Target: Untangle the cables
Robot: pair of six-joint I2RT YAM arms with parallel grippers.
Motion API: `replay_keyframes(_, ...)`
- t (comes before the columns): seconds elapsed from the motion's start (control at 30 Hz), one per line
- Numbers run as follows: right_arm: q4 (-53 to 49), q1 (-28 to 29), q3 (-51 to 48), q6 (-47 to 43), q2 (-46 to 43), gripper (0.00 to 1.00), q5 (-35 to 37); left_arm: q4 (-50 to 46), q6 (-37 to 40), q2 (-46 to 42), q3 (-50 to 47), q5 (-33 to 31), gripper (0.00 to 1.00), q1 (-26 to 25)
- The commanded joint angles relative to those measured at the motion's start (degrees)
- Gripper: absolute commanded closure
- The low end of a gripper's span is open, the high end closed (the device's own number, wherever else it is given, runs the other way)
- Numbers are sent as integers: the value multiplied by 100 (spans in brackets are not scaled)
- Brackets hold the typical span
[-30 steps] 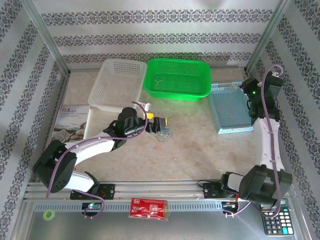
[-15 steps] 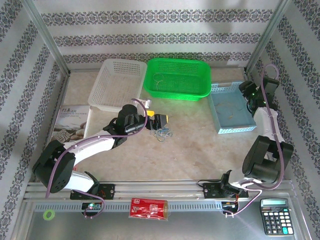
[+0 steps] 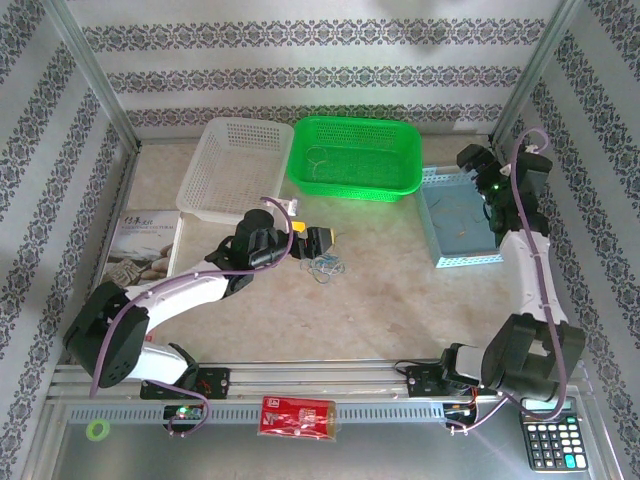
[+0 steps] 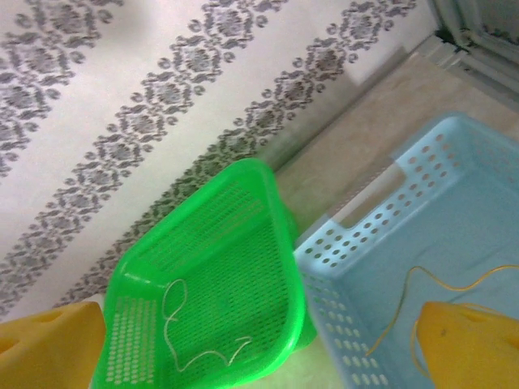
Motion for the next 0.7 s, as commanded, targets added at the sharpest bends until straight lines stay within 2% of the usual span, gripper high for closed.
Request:
replay_keyframes(0.0, 277, 74, -224, 230, -258, 2, -318, -146, -50, -278, -103, -292, 0, -42)
replay_keyframes(0.23, 836, 327, -827, 602, -668, 2, -1082, -235, -157, -642, -422, -759, 0, -27)
replay_keyframes(0.33, 885, 619, -1148, 656, -819, 8, -1207, -344, -246, -798, -528, -914, 0, -30)
replay_keyframes(0.5, 878, 1382, -1591, 677, -816, 19, -1152, -744, -455, -1112, -649, -1374, 0, -27)
replay_keyframes(0.67, 966, 2322, -1914, 601, -489, 29, -856, -1384, -248, -1172, -382, -1341, 0, -27)
